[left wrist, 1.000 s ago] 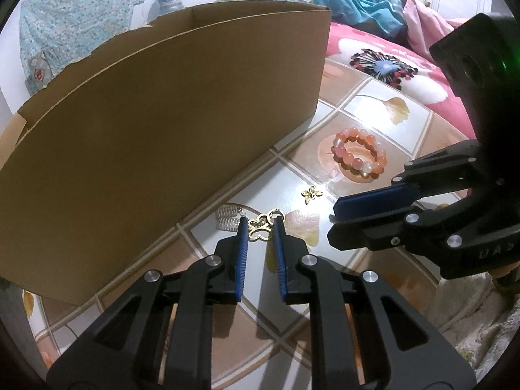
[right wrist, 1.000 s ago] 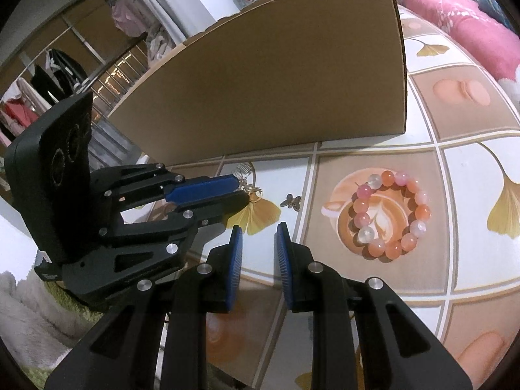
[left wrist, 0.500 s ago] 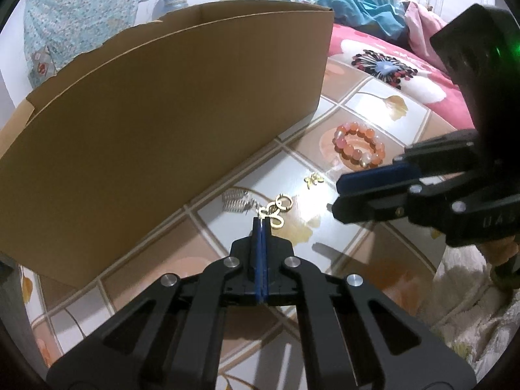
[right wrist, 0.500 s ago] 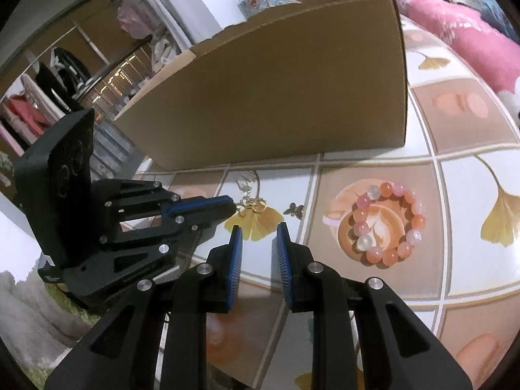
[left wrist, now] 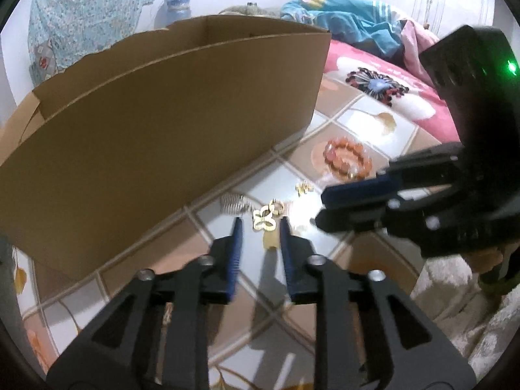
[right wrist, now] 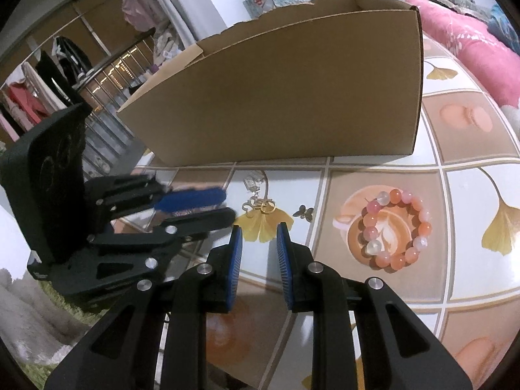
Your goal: Organize jewelry
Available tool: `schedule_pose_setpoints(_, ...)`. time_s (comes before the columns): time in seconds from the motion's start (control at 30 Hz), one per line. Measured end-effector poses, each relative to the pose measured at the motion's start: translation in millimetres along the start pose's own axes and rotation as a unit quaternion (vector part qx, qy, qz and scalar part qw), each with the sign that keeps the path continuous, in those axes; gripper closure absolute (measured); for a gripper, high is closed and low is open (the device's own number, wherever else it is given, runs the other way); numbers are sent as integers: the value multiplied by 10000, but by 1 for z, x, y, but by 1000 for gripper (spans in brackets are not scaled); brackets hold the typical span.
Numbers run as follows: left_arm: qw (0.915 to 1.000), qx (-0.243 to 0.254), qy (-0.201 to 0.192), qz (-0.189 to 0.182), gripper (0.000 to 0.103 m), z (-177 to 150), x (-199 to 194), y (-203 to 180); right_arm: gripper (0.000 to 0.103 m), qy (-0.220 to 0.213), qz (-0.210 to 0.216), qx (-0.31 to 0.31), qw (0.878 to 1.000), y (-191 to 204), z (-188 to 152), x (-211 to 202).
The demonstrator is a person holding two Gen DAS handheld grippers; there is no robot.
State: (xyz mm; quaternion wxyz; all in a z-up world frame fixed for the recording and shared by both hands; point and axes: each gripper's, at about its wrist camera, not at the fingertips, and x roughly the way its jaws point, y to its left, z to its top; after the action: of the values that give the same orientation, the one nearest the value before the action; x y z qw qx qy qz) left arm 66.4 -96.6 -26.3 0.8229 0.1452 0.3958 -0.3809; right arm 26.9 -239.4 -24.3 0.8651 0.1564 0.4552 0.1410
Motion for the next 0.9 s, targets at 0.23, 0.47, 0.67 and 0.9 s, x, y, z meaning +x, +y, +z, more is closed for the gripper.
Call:
schedule_pose_setpoints(0.23, 9992, 308, 223, 103, 80, 6, 19, -7, 81, -27, 2, 53, 10000, -4, -2, 0)
schedule_pose_setpoints(0.47, 9986, 405, 327, 127, 90, 12, 22, -8, 81, -59, 70, 94, 9999, -6, -4, 1)
schedule_pose_setpoints(0.67, 9984, 385, 355, 197, 90, 7, 18, -10, 81, -136, 87, 126, 9998, -10, -6, -5)
schedule_pose_setpoints(0.9, 9988, 260, 334, 254, 90, -5, 7, -8, 81, -177, 80, 123, 9997, -10, -8, -9)
